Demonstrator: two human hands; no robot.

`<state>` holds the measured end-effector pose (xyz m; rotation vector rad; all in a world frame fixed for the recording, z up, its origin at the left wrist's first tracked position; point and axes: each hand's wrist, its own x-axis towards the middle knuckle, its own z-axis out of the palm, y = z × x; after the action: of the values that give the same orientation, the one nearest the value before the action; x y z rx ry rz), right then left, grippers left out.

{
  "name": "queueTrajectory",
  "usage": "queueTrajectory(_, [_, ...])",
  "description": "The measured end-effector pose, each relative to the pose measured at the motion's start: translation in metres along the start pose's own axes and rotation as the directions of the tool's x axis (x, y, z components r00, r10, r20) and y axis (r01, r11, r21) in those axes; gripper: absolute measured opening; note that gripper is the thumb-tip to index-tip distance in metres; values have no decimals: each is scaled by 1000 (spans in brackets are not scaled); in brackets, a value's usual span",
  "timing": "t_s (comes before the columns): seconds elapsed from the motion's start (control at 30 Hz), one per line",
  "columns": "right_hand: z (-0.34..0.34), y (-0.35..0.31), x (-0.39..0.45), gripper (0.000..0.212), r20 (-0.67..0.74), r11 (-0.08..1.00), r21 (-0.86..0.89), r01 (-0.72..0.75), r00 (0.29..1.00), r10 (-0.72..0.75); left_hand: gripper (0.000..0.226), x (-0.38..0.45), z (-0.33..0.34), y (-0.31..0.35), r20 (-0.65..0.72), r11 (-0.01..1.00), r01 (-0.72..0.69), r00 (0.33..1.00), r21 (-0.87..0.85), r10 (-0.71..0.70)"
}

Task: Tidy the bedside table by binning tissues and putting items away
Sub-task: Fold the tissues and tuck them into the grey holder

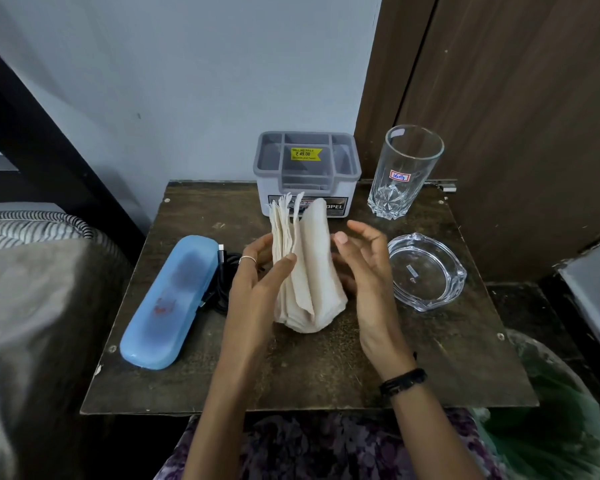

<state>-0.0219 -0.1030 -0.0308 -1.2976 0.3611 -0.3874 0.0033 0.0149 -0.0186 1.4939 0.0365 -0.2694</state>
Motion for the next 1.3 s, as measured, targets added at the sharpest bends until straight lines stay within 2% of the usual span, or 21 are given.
queueTrajectory(0.07, [-4,-2,2,45,-13,999,-26,20,1000,-20,27,0,-1,0,-4,1000,-5,1000,4,5])
queueTrajectory(0.13, [-8,-2,4,40,-9,998,-68,20,1000,-20,28,0,-2,-2,-2,1000,-8,1000,0,8])
queueTrajectory(0.23, [-14,-1,5,33,30,968,-249,36,999,-29,29,0,-3,-4,1,1000,-10,1000,12,10])
queueTrajectory(0.3, [-19,0,6,32,68,847,-515,127,992,-108,26,0,-4,-5,-5,1000,-1,1000,17,1])
queueTrajectory(0.37, [-21,1,5,38,126,660,-717,225,973,-195,26,0,-4,-5,-12,1000,4,1000,28,-4])
queueTrajectory(0.43, [-23,2,4,46,178,501,-817,286,951,-252,27,0,-4,-4,-24,1000,7,1000,20,-6])
queueTrajectory(0.5, [-22,2,2,43,189,422,-857,295,943,-276,26,-1,-4,-3,-31,1000,15,999,6,-15])
queueTrajectory(0.57, [-20,3,2,28,175,464,-838,287,947,-270,26,-2,-5,-3,-35,1000,24,999,3,-23])
queueTrajectory(0.63, [-18,2,1,19,134,604,-755,256,961,-240,27,-2,-5,-3,-42,1000,24,999,8,-24])
queueTrajectory(0.7, [-17,-1,-1,36,76,728,-661,181,982,-175,25,-1,-4,-3,-45,1000,15,999,16,-14])
queueTrajectory(0.77, [-17,-5,-3,50,19,783,-617,82,996,-89,25,-1,-3,-3,-33,1000,4,999,25,-3])
queueTrajectory(0.83, [-16,-6,-4,57,0,786,-617,25,1000,-31,25,0,-2,-5,-16,999,-3,1000,32,3])
queueTrajectory(0.93, [-14,-6,-3,58,26,772,-635,30,1000,-18,30,1,-2,-7,-3,998,-25,1000,54,25])
queueTrajectory(1.13, [-12,-2,-2,39,65,783,-617,81,997,-52,24,1,4,-7,18,996,-29,999,85,28])
queueTrajectory(1.3, [-7,-4,-3,38,61,857,-512,52,998,-24,42,-2,11,-8,33,988,-34,999,151,29])
